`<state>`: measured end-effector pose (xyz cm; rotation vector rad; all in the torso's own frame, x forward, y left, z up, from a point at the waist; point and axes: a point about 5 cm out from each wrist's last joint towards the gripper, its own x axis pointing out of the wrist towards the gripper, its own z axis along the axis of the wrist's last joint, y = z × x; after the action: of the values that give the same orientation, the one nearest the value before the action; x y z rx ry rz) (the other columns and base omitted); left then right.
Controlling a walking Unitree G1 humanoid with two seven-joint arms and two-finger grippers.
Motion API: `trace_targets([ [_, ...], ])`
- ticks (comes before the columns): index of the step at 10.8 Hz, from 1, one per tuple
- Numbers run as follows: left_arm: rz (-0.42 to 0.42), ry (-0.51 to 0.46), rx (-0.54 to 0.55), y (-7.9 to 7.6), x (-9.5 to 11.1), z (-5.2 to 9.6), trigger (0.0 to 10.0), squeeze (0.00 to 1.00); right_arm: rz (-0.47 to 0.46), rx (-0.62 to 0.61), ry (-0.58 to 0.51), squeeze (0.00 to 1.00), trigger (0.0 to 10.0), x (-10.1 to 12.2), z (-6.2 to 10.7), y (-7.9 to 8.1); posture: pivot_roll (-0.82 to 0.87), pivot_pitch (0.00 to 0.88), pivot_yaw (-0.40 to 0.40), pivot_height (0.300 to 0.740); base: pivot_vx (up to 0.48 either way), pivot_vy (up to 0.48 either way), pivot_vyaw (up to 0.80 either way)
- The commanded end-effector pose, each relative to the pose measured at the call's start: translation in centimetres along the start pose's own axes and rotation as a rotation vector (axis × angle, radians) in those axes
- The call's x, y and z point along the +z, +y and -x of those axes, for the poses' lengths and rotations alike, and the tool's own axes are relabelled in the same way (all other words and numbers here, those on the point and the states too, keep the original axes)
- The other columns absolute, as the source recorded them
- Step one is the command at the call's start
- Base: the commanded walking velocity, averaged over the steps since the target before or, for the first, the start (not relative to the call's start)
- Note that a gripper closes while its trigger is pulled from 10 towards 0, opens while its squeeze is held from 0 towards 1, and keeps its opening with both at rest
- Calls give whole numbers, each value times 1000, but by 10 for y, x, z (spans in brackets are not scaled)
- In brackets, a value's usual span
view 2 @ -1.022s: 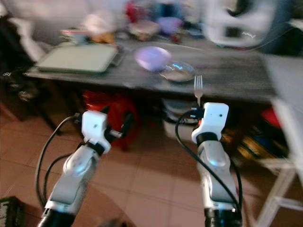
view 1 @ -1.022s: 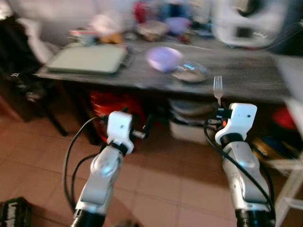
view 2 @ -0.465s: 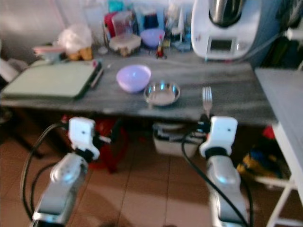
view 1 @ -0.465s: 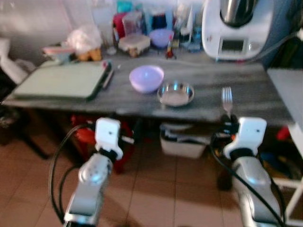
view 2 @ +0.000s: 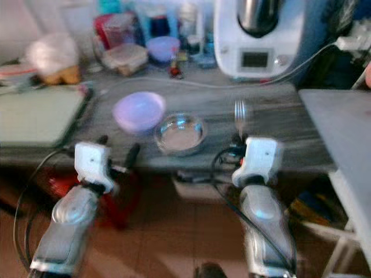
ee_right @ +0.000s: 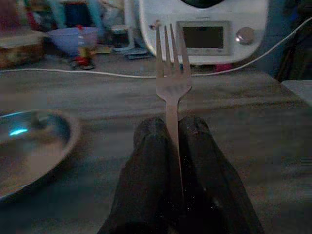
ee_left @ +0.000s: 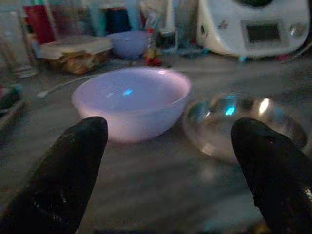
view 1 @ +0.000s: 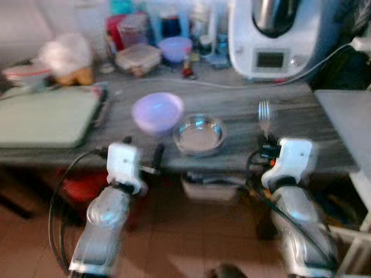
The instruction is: Setting the table
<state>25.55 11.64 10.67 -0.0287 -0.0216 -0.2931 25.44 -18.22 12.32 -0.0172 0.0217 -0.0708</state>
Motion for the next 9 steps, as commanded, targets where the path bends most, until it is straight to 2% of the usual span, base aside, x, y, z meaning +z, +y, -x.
trace_targets([
  [1, -24, -2, 64, 18, 5, 5, 10000, 0, 3, 18, -15, 0, 10000, 4, -3, 8, -22, 7, 56, 740, 0, 0, 0],
  [2, -38, 3, 89, 23, 5, 9, 10000, 0, -6, 3, -1, 0, 10000, 2, -3, 5, -20, 21, 56, 740, 0, 0, 0],
  [3, -59, 28, 143, 31, 1, 19, 10000, 0, -24, -16, 47, 0, 10000, -5, -3, 1, -16, 46, 54, 740, 0, 0, 0],
  [5, -59, 65, 175, 37, -5, 28, 10000, 0, 7, -28, 92, 0, 10000, -14, -6, -7, -8, 52, 56, 740, 0, 0, 0],
  [7, -40, 58, 165, 35, -2, 23, 10000, 0, 2, -58, 108, 0, 10000, -15, -17, -17, -8, 49, 57, 740, 0, 0, 0],
  [9, -40, 69, 151, 32, -2, 23, 10000, 0, -18, -59, 150, 0, 10000, -20, -25, -16, -10, 59, 65, 740, 0, 0, 0],
])
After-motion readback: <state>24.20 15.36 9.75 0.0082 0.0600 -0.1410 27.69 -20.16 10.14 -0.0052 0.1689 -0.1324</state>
